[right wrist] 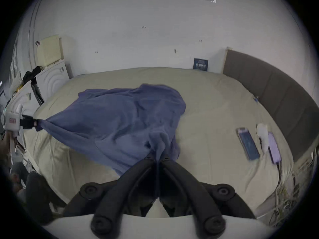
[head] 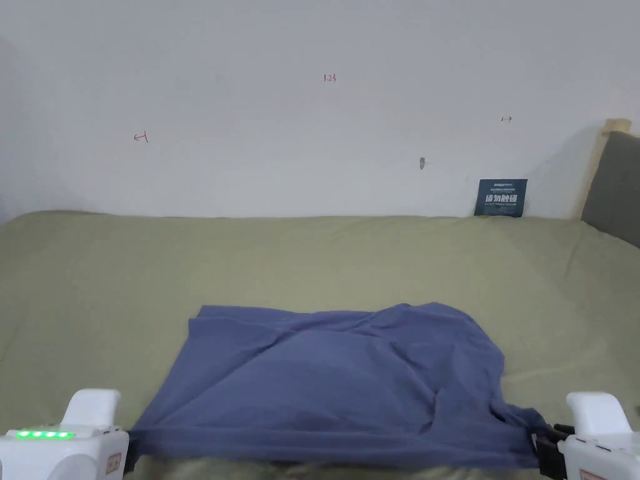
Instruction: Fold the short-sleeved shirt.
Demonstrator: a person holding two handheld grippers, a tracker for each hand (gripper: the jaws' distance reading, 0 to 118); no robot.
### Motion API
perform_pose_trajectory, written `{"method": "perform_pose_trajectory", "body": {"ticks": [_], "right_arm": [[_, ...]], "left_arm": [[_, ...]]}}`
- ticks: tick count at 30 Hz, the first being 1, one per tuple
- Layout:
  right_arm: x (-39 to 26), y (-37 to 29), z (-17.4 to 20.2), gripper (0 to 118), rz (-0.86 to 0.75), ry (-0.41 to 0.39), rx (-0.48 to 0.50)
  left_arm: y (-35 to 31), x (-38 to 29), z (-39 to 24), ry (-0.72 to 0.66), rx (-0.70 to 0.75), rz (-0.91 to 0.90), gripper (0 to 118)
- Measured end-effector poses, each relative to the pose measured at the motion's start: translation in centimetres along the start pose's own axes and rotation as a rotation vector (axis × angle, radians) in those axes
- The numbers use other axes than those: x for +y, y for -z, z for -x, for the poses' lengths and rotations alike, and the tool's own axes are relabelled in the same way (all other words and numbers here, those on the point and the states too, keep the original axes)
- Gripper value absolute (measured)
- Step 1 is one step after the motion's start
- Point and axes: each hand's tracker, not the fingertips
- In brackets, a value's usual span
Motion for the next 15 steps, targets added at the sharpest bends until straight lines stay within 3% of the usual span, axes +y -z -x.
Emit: {"method": "perform_pose_trajectory", "body": {"ticks": [4, 7, 15], "right_arm": [[-3.1, -2.3, -0.4, 4, 0.014, 0.026, 0.007], [-4.8, -3.1, -0.7, 4, 0.048, 0.002, 0.009], [-6.8, -2.8, -0.8, 5, 0.089, 0.019, 0.014]], "left_arm": [[-1.6, -4.1, 0.1, 0.003, -0.016, 0.025, 0], [-2.1, -6.0, 0.6, -0.014, -0.029, 0.040, 0], [-2.2, -7.4, 0.4, -0.017, -0.045, 0.060, 0]]}}
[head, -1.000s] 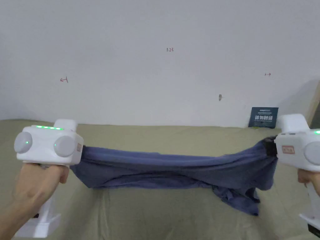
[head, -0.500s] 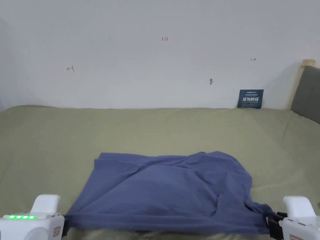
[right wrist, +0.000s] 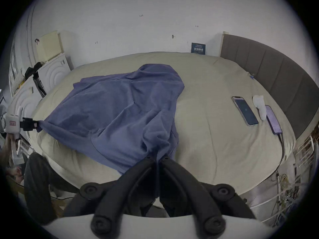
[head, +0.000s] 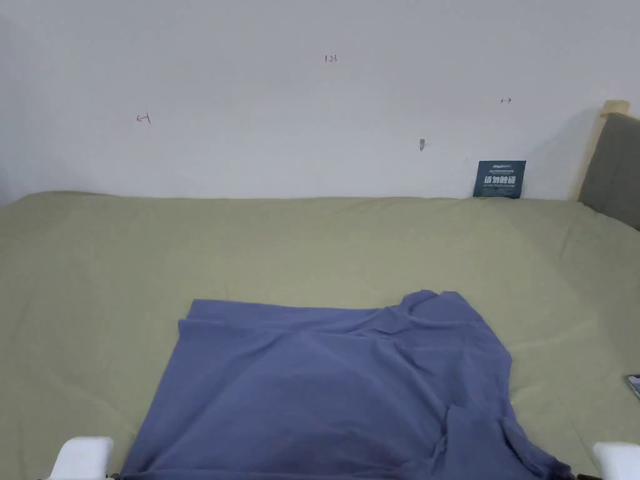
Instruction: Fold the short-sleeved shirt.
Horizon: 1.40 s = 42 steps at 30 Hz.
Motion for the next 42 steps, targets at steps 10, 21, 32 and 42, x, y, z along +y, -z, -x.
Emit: {"method": "perform_pose_trajectory", "body": {"ticks": [10, 21, 32, 42], "right_arm": [[0.8, -1.8, 0.2, 104, -0.044, 0.070, -0.013], [0.5, -4.7, 1.2, 1, -0.181, 0.057, -0.050], [-1.1, -3.7, 0.5, 1, -0.117, 0.064, -0.045], [-2.0, -2.8, -0.1, 1, -0.056, 0.098, -0.051]], "left_arm": [[-2.0, 1.1, 0.5, -0.048, -0.010, -0.045, 114], [-5.7, 0.7, 1.0, -0.159, -0.079, -0.160, 0], [-1.9, -0.1, 2.6, -0.128, -0.084, -0.019, 22], [3.8, 1.3, 2.0, -0.100, -0.037, 0.080, 117]]}}
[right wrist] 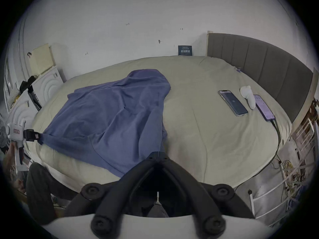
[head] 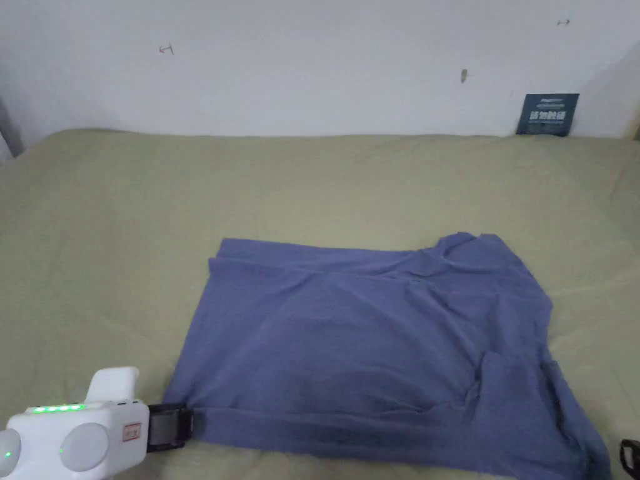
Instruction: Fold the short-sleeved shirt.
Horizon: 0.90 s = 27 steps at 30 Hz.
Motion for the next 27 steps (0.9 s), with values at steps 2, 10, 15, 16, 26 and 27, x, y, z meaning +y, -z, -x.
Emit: {"method": "perform_pose_trajectory", "body": {"ticks": [2, 10, 15, 16, 26, 27], "right_arm": [[-0.3, 0.0, -0.1, 1, 0.011, -0.001, -0.004], [-0.6, 1.0, -1.3, 42, 0.064, -0.015, 0.060], [-1.4, 3.6, -0.9, 110, 0.166, -0.049, 0.102], [-1.6, 4.3, -0.9, 110, 0.184, -0.044, 0.107], [-1.8, 4.7, -1.7, 3, 0.217, -0.078, 0.108], [-1.5, 4.2, -1.8, 3, 0.213, -0.072, 0.107]], "left_arm": [[0.3, 0.0, -0.1, 0.014, -0.014, 0.020, 93], [-0.2, -0.6, -1.5, 0.051, -0.044, 0.018, 4], [-1.2, -0.8, -1.9, 0.032, -0.052, 0.021, 4], [-1.3, -0.8, -2.0, 0.039, -0.048, 0.021, 4], [-0.7, -0.2, -1.3, 0.035, -0.047, 0.037, 4], [-0.7, -0.1, -1.2, 0.033, -0.049, 0.038, 4]]}}
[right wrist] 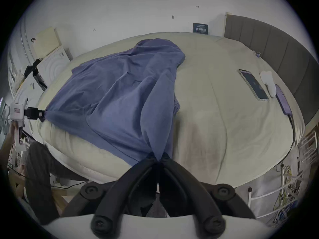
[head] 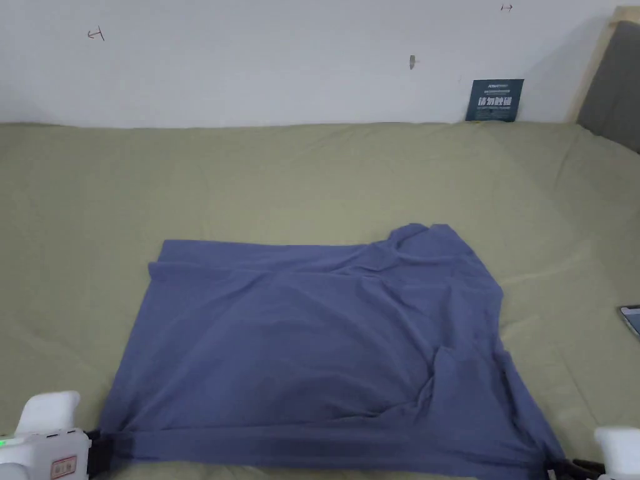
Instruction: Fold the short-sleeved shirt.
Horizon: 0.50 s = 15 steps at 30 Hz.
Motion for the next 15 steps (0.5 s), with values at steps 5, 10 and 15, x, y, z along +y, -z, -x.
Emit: {"method": "perform_pose_trajectory", "body": {"ticks": [5, 10, 15], "right_arm": [[2.7, -2.2, 0.5, 3, -0.085, -0.022, -0.006], [8.9, -2.6, 0.6, 3, -0.151, -0.052, -0.007], [15.4, -0.2, 0.6, 3, -0.165, -0.081, -0.018]], "left_arm": [[-0.8, 1.3, 0.3, 0.011, -0.016, -0.015, 4], [-1.8, 5.8, -0.1, 0.040, -0.024, -0.055, 4], [-0.5, 11.8, -0.7, 0.048, -0.036, -0.090, 4]]}}
